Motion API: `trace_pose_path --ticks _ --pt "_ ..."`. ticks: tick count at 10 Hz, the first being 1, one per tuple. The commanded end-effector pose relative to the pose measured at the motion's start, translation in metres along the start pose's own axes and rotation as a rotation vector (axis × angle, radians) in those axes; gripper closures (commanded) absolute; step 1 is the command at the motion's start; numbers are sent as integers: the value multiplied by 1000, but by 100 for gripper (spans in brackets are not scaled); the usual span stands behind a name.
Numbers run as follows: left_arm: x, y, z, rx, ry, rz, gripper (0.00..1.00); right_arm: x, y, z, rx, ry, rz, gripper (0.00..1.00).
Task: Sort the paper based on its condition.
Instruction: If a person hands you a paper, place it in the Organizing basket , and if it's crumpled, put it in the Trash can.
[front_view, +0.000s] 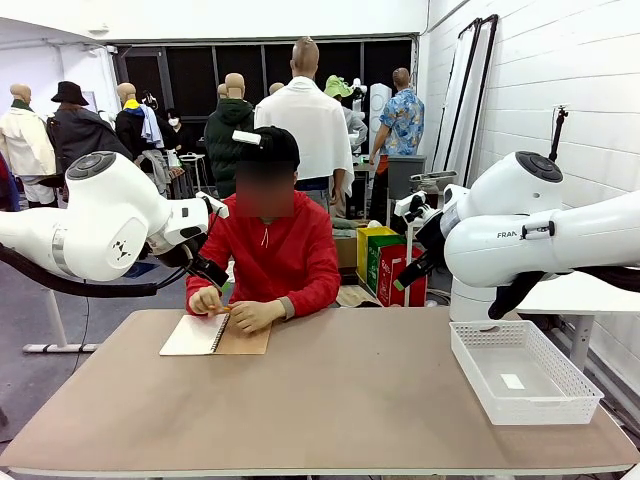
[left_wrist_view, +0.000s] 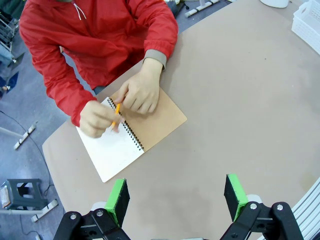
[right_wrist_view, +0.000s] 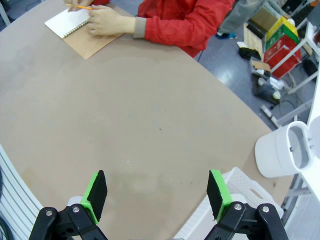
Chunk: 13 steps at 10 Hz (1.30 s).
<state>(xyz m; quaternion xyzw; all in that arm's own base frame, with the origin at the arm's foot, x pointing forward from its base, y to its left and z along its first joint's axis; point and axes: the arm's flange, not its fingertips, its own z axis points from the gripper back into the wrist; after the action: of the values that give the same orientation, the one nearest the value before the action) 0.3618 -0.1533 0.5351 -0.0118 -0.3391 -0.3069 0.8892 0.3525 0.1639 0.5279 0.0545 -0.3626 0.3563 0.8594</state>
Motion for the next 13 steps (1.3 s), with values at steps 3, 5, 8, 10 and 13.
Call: trace_pose_path --ticks 3,5,8,10,13 --pt "0 0 0 -1 4 0 0 -1 -1 -1 3 1 2 0" --pt "0 0 0 -1 4 0 0 -1 -1 -1 3 1 2 0" --pt "0 0 0 -1 4 0 0 -1 -1 -1 3 1 2 0" --pt "0 0 0 -1 4 0 0 -1 -1 -1 3 1 2 0" --pt "0 0 0 -1 4 0 0 -1 -1 -1 3 1 2 0"
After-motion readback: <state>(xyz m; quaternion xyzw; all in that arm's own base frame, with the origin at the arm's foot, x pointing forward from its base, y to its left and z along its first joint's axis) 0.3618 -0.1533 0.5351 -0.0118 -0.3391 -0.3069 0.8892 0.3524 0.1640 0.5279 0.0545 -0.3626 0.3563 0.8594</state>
